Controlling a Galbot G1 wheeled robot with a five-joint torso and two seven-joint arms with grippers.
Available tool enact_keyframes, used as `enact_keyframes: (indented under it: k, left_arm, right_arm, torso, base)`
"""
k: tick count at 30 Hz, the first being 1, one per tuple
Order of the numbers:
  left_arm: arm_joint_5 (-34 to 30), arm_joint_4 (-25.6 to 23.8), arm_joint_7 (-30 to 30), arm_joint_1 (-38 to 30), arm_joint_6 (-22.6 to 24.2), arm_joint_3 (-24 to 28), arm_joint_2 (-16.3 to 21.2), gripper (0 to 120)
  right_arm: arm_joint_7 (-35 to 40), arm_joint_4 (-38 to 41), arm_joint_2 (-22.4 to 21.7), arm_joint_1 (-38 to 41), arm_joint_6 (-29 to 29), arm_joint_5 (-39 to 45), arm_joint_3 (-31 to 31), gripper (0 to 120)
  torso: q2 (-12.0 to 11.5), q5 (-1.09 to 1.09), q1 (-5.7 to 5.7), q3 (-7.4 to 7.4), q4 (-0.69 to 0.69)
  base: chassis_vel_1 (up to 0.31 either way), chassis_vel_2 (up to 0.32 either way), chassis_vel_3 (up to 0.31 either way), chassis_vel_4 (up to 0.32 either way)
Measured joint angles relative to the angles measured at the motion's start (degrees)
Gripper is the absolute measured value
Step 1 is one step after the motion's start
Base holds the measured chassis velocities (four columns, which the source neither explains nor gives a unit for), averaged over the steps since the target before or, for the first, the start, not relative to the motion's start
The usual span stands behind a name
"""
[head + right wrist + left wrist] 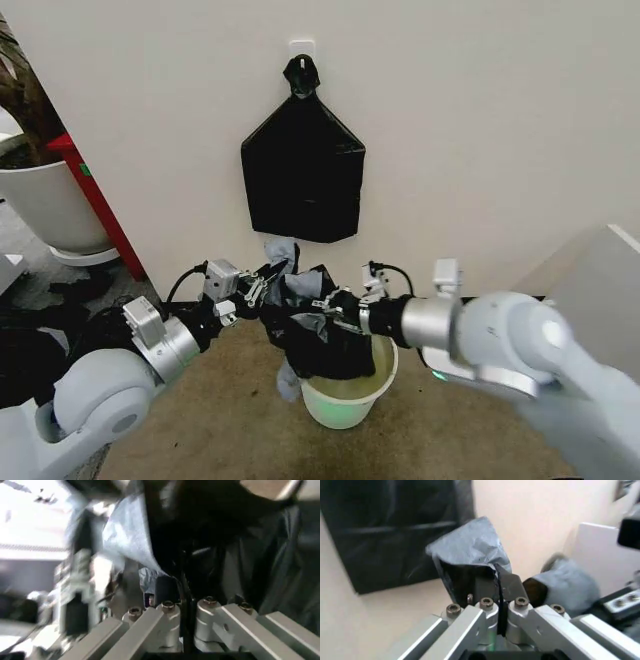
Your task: Place the garbage bag over the trash bin.
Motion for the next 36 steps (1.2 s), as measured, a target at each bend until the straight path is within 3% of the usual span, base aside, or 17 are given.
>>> enact_keyframes:
  k: [4,8,16,20,24,28,36]
  left_arm:
    - [1.2,3.3,0.7,-1.5,0.3,2.3,-2.2,0]
    - [3.7,7.4,0.8,-4.9,0.2,9.4,-5.4,0]
    - [6.5,11.2,-0.3,-8.4,-0.9,16.0,-9.0,0]
    - [6.5,11.3,-1.1,-6.5,-1.2,14.5,-9.0,0]
    - [6.5,9.0,-2.5,0.1,-1.4,11.1,-7.2,0]
    - [7.2,5.8,-3.2,6.3,-1.6,9.2,-6.2,0]
    - [10.1,4.8,-4.2,12.4,-2.0,8.1,-6.6,0]
  right_arm:
    - [-1.2,-4.1,0.8,-0.8,-1.5,-3.3,-0.8,0]
    - [-2.0,-7.2,0.5,-2.1,-3.1,-7.2,-0.6,0]
    - [0.3,-2.9,-3.5,-5.6,-3.0,-8.1,3.5,0]
    - [1.0,0.4,-6.7,-11.1,-4.7,-7.7,9.1,0]
    - [3.1,3.4,-9.2,-17.7,-5.8,-8.8,13.8,0]
    - [5.6,5.5,-9.1,-21.4,-4.8,-12.6,15.1,0]
    - [13.6,8.9,-7.6,-25.6,-1.8,-14.1,16.4,0]
  torso:
    - [0.0,0.00,0.00,0.00,0.00]
    - [0.0,0.01,0.00,0.00,-0.02]
    - [0.0,0.00,0.00,-0.01,-0.03]
    - [0.0,0.00,0.00,-0.01,-0.03]
    - [0.0,0.02,0.00,-0.02,-0.03]
    - [0.0,0.02,0.00,-0.02,-0.01]
    - [0.0,0.01,0.00,-0.02,-0.02]
  base:
    - [0.000,0.000,0.000,0.000]
    - [0.000,0.000,0.000,0.000]
    - [0.000,0.000,0.000,0.000]
    - [0.000,0.000,0.000,0.000]
    - [0.000,0.000,0.000,0.000]
    - [0.000,0.000,0.000,0.000]
    - [0.000,0.000,0.000,0.000]
